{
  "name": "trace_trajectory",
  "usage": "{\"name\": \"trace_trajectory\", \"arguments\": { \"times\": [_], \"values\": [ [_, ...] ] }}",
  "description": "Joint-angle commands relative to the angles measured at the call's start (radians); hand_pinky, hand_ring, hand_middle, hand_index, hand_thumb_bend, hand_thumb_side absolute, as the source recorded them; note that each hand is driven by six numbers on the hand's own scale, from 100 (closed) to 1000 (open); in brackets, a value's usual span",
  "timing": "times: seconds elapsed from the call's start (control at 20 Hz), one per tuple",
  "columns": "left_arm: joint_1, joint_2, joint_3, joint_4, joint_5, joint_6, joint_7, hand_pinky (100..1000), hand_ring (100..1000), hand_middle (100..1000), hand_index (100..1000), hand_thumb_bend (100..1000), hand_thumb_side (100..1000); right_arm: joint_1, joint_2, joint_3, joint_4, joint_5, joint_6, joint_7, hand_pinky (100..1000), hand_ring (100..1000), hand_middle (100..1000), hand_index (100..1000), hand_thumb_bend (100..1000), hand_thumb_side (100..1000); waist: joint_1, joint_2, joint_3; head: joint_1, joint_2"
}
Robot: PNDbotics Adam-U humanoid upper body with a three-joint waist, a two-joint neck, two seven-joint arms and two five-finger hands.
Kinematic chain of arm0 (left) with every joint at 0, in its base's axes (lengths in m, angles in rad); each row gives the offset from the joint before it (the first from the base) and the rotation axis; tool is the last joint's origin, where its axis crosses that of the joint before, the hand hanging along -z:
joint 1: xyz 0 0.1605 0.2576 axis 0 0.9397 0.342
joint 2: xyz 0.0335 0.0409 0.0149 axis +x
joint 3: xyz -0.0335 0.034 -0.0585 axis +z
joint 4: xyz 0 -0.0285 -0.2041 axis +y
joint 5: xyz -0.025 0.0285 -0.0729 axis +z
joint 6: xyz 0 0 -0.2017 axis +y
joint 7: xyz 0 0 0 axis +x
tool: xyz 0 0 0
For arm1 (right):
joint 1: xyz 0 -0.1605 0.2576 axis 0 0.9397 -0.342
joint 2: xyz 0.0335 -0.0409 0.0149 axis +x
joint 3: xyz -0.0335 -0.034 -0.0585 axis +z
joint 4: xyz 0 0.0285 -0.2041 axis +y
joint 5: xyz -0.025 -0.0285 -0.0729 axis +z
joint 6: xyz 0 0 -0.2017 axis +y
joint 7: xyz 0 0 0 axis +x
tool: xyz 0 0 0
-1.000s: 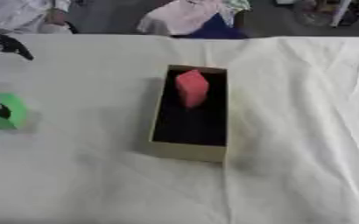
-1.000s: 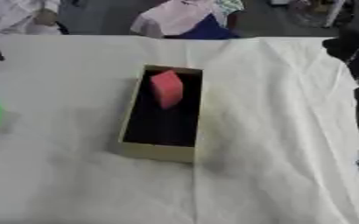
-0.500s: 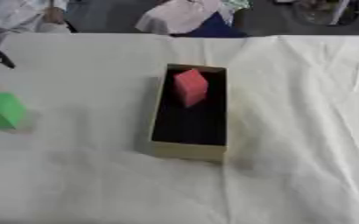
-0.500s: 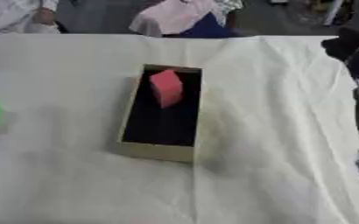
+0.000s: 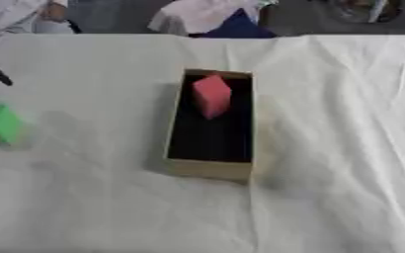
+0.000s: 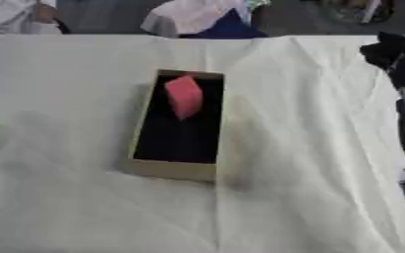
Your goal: Pick up objects on the table and place them in the box.
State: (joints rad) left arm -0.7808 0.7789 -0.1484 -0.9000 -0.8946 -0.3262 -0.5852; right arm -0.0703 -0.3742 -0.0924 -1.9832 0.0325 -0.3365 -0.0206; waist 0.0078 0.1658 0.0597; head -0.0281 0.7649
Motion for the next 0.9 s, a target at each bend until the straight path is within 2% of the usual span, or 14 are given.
{"name": "trace_trajectory", "arguments": {
  "times": [0.05,0.3,0.55,0.8,0.9],
  "values": [
    [-0.030,0.014,0.026,0.030,-0.026,0.013,0.029,873,904,875,911,848,289,-0.010,-0.009,-0.006,-0.017,0.007,0.001,0.003,853,809,693,860,100,941,0.000,-0.009,-0.003,0.002,0.005],
    [-0.035,0.002,0.041,0.071,-0.086,0.024,0.063,873,906,877,911,860,253,-0.012,-0.004,-0.005,-0.017,0.008,0.003,0.005,853,809,692,860,100,944,-0.001,-0.002,-0.005,0.026,0.005],
    [-0.035,-0.005,0.052,0.097,-0.106,0.021,0.069,864,896,872,910,834,185,-0.012,-0.001,-0.002,-0.017,0.008,0.005,0.010,854,809,691,860,100,946,0.000,0.000,-0.005,0.066,0.005],
    [-0.035,-0.011,0.054,0.102,-0.087,0.016,0.072,820,848,844,891,752,148,-0.011,0.002,-0.001,-0.017,0.008,0.009,0.013,854,810,691,859,100,947,0.001,0.000,-0.006,0.085,0.005],
    [-0.036,-0.013,0.054,0.102,-0.076,0.015,0.070,785,815,818,871,694,134,-0.011,0.002,-0.001,-0.017,0.008,0.010,0.012,855,810,691,860,100,946,0.001,0.000,-0.007,0.084,0.005]
  ]
}}
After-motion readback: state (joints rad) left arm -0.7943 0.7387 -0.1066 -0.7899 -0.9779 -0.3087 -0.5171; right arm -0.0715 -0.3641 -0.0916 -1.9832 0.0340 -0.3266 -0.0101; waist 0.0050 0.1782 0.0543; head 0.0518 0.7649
